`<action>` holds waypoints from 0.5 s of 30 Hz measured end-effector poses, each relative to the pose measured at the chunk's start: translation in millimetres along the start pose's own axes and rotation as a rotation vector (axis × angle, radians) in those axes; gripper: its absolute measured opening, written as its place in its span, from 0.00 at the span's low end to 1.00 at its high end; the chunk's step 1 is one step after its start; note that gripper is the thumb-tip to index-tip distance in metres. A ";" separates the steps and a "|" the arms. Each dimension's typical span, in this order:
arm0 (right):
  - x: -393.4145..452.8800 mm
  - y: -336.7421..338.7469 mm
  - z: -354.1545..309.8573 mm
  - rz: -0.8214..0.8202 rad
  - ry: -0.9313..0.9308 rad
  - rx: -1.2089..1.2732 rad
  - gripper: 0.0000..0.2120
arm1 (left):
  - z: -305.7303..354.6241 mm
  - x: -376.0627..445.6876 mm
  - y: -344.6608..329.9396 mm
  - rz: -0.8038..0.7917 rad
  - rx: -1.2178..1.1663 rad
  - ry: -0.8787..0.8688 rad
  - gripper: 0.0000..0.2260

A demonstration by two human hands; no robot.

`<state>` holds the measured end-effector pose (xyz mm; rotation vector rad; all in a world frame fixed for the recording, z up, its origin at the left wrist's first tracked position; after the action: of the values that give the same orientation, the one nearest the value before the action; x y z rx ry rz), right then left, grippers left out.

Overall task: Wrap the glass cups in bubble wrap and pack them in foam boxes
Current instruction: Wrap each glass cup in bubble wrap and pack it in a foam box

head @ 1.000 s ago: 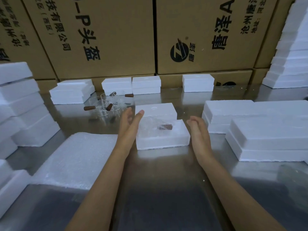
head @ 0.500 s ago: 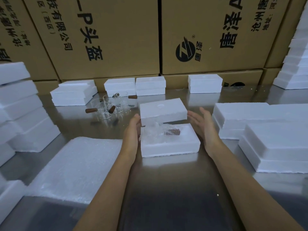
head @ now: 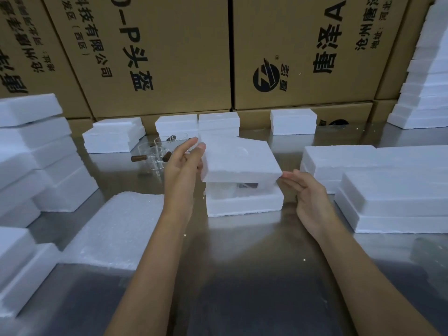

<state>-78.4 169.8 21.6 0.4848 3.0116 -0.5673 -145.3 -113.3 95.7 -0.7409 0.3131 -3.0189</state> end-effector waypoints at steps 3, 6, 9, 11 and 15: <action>-7.2 3.7 2.8 0.013 0.011 0.039 0.13 | -14.7 -9.9 -1.3 -0.036 0.054 0.060 0.16; -10.5 7.5 2.7 0.023 0.026 0.111 0.11 | -30.8 -16.0 -4.4 -0.075 0.054 0.140 0.16; -9.6 7.7 3.6 0.047 0.015 0.142 0.09 | -37.7 -15.7 -0.6 -0.091 0.070 0.176 0.11; -8.1 7.6 4.1 0.053 0.019 0.127 0.09 | -40.6 -14.3 0.2 -0.121 0.081 0.189 0.08; -6.3 4.8 4.1 0.049 0.052 0.021 0.19 | -43.3 -10.8 -2.5 -0.178 0.076 0.204 0.10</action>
<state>-71.0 170.7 16.6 0.5821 3.0360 -0.5932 -155.5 -102.0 53.7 -0.4808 0.1400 -3.2604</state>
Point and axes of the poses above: each hand's wrist, its own x-axis towards the middle knuckle, its own y-axis out of the back of the hand, z = x × y, the point moved 10 cm from there along x, towards the middle knuckle, and after that the axes turned 10 degrees about -y, right-handed, at the moved point
